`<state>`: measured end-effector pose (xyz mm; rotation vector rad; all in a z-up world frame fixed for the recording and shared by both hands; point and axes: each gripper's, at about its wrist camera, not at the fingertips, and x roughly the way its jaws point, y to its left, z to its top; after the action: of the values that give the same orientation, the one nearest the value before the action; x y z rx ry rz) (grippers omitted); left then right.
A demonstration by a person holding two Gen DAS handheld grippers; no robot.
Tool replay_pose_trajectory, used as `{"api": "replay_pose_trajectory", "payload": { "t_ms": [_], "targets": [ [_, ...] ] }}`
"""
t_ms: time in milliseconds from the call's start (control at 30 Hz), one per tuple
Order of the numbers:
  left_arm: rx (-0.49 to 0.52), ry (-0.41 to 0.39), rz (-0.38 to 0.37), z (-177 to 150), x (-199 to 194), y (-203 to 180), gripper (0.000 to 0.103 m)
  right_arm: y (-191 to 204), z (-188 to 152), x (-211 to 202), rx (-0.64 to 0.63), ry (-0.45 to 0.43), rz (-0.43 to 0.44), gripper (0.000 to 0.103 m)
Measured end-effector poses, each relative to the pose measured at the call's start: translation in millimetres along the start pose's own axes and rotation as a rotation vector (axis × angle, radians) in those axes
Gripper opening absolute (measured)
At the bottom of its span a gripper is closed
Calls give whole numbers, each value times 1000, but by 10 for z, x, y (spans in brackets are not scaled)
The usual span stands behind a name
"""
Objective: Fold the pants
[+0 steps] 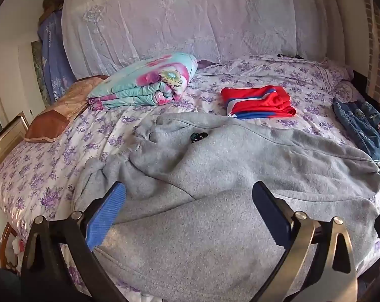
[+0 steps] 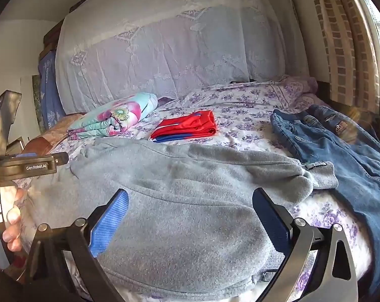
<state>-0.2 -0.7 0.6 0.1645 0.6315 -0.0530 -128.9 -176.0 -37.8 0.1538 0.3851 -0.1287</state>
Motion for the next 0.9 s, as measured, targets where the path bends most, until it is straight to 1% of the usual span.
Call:
{"api": "replay_pose_trajectory", "payload": {
  "t_ms": [33, 67, 133, 200, 267, 300, 433, 600, 900],
  "targets": [
    [-1, -2, -1, 0, 2, -10, 98, -8, 7, -17, 0, -3, 0, 100],
    [-28, 14, -22, -8, 34, 64, 98, -20, 15, -39, 2, -6, -2, 100],
    [-35, 13, -18, 10, 20, 83, 98, 73, -3, -30, -29, 1, -7, 100],
    [-21, 25, -5, 27, 55, 29, 98, 35, -5, 9, -24, 7, -6, 100],
    [-22, 36, -17, 30, 81, 3, 98, 11, -14, 39, -19, 10, -3, 100],
    [-34, 38, -37, -19, 86, 72, 98, 18, -10, 52, -16, 12, 1, 100],
    [-27, 42, -31, -43, 112, 51, 98, -7, -23, 106, 12, 42, 14, 100],
    [-39, 53, -42, -50, 134, 62, 98, -16, -25, 100, 16, 39, 0, 100],
    [-36, 70, -60, -66, 176, 73, 98, -28, -30, 137, 20, 59, -1, 100]
  ]
}}
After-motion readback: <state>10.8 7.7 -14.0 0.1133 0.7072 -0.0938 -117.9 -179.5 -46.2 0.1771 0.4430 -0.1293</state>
